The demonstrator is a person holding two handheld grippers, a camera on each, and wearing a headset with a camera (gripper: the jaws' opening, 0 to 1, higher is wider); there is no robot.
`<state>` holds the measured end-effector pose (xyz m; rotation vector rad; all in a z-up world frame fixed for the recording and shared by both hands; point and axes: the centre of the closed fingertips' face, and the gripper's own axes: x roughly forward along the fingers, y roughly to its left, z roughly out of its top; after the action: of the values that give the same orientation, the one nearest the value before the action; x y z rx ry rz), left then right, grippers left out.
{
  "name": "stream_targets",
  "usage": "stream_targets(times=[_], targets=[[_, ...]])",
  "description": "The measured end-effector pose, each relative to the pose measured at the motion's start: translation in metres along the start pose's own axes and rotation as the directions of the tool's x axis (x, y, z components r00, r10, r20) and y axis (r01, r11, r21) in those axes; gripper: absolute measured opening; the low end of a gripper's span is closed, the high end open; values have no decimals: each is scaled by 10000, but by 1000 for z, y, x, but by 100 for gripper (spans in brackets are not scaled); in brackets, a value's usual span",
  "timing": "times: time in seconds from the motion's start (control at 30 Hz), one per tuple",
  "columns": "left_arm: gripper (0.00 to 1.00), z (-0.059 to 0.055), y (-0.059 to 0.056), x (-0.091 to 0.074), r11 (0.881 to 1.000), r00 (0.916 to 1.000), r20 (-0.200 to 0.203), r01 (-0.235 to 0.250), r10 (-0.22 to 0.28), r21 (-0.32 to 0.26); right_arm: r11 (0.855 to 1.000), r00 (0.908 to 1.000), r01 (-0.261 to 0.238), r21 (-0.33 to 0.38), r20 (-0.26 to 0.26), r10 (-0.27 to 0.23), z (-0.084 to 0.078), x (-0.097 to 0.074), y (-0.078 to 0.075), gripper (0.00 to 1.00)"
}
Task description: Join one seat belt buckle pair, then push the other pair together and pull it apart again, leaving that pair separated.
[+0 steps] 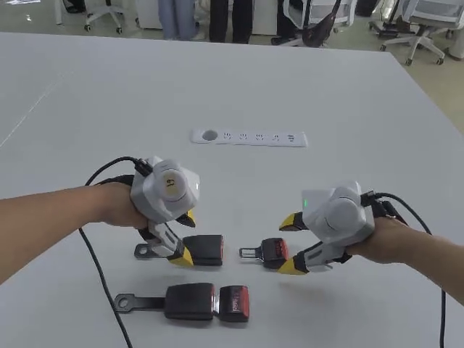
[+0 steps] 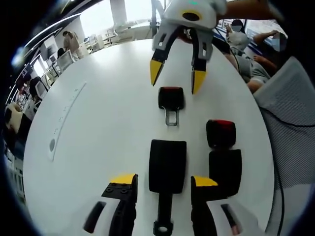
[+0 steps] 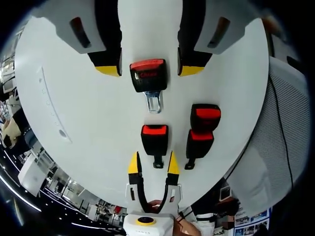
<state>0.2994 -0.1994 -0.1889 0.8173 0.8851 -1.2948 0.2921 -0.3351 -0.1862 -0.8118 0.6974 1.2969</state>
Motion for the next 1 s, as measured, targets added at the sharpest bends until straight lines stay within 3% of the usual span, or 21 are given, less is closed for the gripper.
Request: stream_targets(times=[0.13, 0.47, 0.7, 0.73, 1.0], targets=[[43, -3, 3, 8, 9999, 9997, -242, 87, -84, 132, 9998, 9993, -211, -38, -295, 210, -7, 6, 1, 43], [41, -6, -1, 17, 9980, 9961, -667, 595, -580, 217, 9983, 9962, -573, 114, -654, 580, -17, 13, 4, 40], [35, -10, -6, 22, 9957, 9936, -676, 916, -907, 100, 9984, 9962, -540, 158, -675, 549, -19, 16, 3, 35], [35, -8, -6, 22, 9952, 9942, -554, 934, -916, 293, 9985, 9961, -532, 137, -691, 540, -19, 16, 3, 35], [33, -10, -6, 20, 9958, 9949, -432, 916, -911, 88, 9985, 9963, -517, 188, -684, 529, -20, 17, 3, 32]])
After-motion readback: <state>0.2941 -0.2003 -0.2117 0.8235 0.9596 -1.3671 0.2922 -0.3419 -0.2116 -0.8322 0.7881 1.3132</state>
